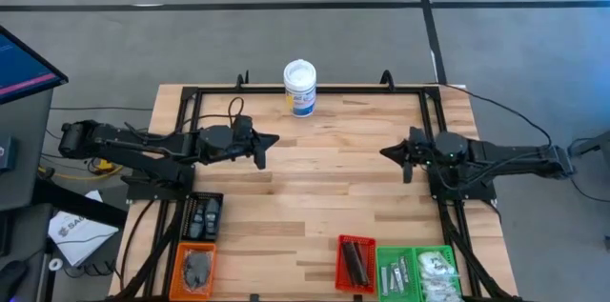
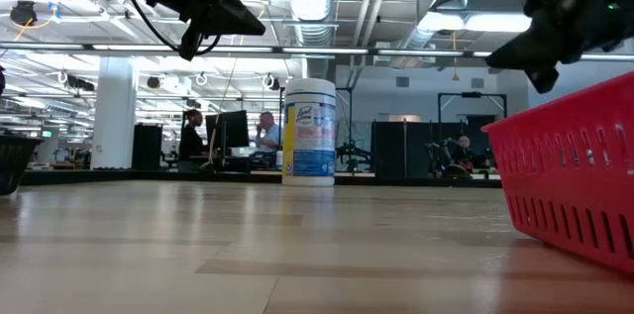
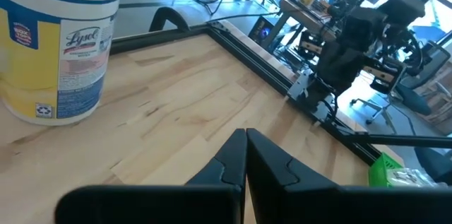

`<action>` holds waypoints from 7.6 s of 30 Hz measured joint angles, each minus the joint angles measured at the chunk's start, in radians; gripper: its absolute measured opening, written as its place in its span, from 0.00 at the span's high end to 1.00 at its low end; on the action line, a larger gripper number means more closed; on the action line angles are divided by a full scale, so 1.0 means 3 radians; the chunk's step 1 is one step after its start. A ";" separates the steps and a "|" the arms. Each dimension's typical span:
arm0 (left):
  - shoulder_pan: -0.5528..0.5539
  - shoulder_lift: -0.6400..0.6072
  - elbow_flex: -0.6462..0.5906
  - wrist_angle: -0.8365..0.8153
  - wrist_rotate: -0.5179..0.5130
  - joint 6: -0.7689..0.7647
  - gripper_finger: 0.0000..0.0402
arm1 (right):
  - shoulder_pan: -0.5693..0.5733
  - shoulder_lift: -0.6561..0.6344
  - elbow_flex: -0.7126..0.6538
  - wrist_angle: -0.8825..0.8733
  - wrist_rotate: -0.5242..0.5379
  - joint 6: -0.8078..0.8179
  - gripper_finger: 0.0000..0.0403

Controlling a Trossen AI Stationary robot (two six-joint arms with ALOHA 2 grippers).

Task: Pick & Place Travel size toiletries
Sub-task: Return to Home Position

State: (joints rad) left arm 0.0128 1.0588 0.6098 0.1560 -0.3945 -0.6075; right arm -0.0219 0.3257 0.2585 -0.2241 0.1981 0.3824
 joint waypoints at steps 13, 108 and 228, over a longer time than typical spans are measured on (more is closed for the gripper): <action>0.0000 0.0000 0.0001 0.0022 -0.0083 -0.0006 1.00 | 0.0013 -0.0832 -0.0403 -0.0014 -0.0313 0.0035 1.00; -0.0164 -0.1651 -0.0135 0.0032 -0.0170 0.1481 1.00 | 0.0028 -0.0932 -0.0834 0.0820 -0.0408 0.0034 1.00; -0.0037 -0.3451 -0.2012 -0.0265 0.0368 0.1747 1.00 | 0.0028 -0.0932 -0.0836 0.0823 -0.0407 0.0034 1.00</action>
State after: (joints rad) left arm 0.0017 0.0235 0.0063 0.0765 -0.2840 -0.0834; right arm -0.0135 0.0460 0.0078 0.0227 0.0761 0.3927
